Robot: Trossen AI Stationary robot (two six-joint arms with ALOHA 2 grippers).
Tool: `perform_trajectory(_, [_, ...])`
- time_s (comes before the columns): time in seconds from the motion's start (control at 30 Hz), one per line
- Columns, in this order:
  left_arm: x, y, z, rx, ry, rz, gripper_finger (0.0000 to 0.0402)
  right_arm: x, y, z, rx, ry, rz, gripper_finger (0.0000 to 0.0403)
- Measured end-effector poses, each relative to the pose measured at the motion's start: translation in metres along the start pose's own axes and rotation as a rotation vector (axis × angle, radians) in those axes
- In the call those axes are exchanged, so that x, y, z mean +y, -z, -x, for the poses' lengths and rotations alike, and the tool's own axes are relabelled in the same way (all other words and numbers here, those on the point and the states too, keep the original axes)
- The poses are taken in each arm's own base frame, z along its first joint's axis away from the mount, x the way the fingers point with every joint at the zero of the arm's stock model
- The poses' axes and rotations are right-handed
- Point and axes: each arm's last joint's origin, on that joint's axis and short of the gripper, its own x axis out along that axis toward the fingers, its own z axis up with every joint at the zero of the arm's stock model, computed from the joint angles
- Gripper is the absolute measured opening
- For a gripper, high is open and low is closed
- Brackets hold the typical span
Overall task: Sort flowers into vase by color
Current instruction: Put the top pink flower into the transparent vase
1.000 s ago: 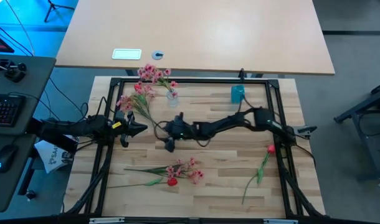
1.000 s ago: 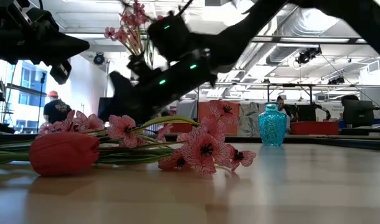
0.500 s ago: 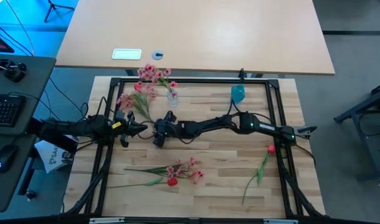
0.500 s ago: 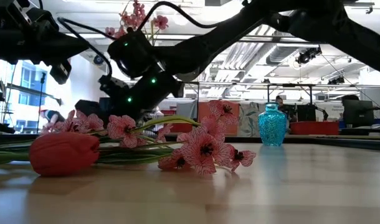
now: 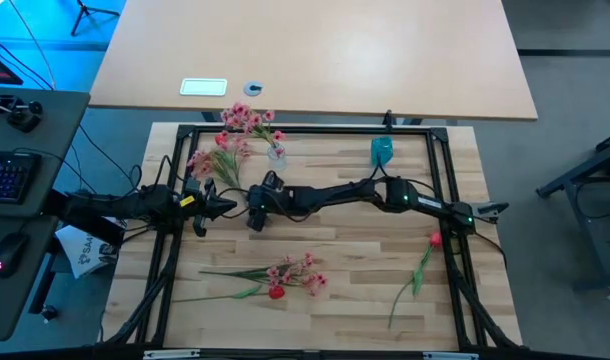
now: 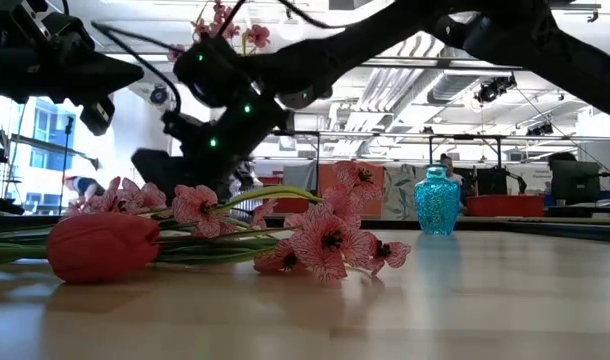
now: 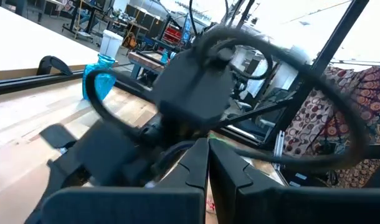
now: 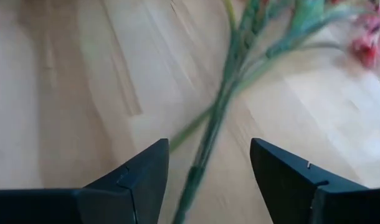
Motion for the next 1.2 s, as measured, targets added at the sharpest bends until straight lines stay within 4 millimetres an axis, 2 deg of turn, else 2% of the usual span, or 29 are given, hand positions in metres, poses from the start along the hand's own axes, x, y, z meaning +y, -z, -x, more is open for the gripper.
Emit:
perform_trajectory(0.17, [0.000,0.000,0.000,0.000,0.000,0.000,0.0000,-0.002,0.006,-0.009,0.021,-0.106,-0.005,0.0220])
perform_trajectory(0.33, [0.000,0.000,0.000,0.000,0.000,0.000,0.0000,0.002,0.010,-0.010,0.023,-0.075,0.020,0.0208])
perform_trajectory(0.43, [0.000,0.000,0.000,0.000,0.000,0.000,0.0000,0.002,0.011,-0.010,0.038,-0.070,0.001,0.0159])
perform_trajectory(0.53, [0.000,0.000,0.000,0.000,0.000,0.000,0.0000,0.000,0.009,-0.006,0.056,-0.071,0.023,0.0060])
perform_trajectory(0.6, [0.000,0.000,0.000,0.000,0.000,0.000,0.0000,-0.002,0.005,-0.001,0.066,-0.096,0.061,0.0019])
perform_trajectory(0.67, [0.000,0.000,0.000,0.000,0.000,0.000,0.0000,-0.004,-0.004,0.008,0.061,-0.104,0.075,0.0020])
perform_trajectory(0.8, [0.000,0.000,0.000,0.000,0.000,0.000,0.0000,-0.013,-0.033,0.039,0.027,-0.114,0.124,0.0007])
perform_trajectory(0.93, [0.000,0.000,0.000,0.000,0.000,0.000,0.0000,-0.024,-0.047,0.061,0.057,-0.112,0.153,0.0005])
perform_trajectory(1.07, [0.000,0.000,0.000,0.000,0.000,0.000,0.0000,-0.031,-0.052,0.080,0.123,-0.117,0.193,0.0004])
perform_trajectory(1.2, [0.000,0.000,0.000,0.000,0.000,0.000,0.0000,-0.030,-0.039,0.086,0.271,-0.117,0.241,0.0002])
